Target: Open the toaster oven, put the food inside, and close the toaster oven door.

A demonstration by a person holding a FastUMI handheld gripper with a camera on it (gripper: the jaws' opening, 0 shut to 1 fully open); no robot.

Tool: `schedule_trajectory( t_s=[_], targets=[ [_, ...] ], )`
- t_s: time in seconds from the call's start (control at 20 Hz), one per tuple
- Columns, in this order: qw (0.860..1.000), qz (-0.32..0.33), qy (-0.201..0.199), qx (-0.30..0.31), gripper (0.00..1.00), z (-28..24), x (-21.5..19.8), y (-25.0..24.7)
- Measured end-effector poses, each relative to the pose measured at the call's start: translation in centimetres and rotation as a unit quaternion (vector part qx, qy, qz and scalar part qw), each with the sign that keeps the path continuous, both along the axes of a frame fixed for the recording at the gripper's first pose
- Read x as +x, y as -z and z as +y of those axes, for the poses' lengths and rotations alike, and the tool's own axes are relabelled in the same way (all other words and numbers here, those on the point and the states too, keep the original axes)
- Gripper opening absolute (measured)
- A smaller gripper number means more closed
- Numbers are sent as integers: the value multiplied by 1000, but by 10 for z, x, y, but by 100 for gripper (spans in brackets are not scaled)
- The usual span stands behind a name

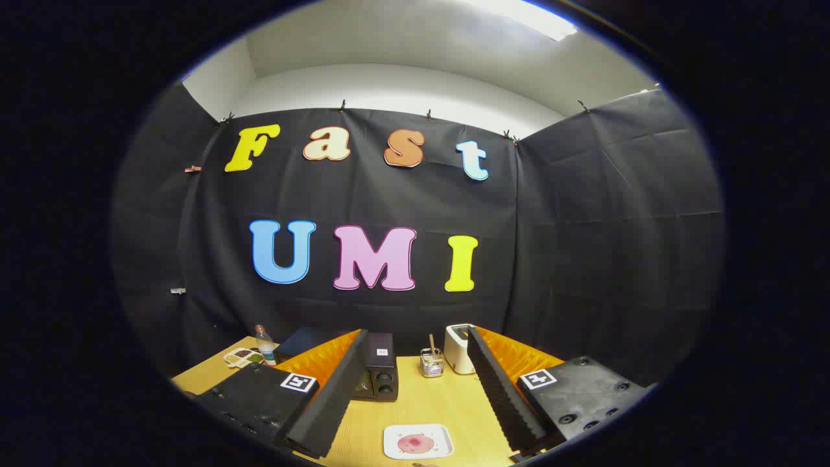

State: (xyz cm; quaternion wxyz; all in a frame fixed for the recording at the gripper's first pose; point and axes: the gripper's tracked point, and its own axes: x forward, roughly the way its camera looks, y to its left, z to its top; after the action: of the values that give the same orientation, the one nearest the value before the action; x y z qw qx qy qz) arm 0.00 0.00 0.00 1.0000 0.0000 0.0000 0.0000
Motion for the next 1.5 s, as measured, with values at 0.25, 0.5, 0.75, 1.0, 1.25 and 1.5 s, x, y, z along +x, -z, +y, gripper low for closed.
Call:
schedule_trajectory(
  t_s=[0.25, 0.5, 0.75, 1.0, 1.25, 1.5],
  targets=[
    [1000, -2, -9, -13, 98, 6, 4, 0],
    [1000, 3, -13, -18, 98, 10, 9, 4],
    [1000, 5, -10, -18, 98, 13, 16, 6],
    [1000, 15, -7, -16, 98, 21, 19, 13],
    [1000, 19, -4, -25, 98, 35, 15, 17],
    [999, 29, -6, -18, 98, 48, 24, 24]
  ],
)
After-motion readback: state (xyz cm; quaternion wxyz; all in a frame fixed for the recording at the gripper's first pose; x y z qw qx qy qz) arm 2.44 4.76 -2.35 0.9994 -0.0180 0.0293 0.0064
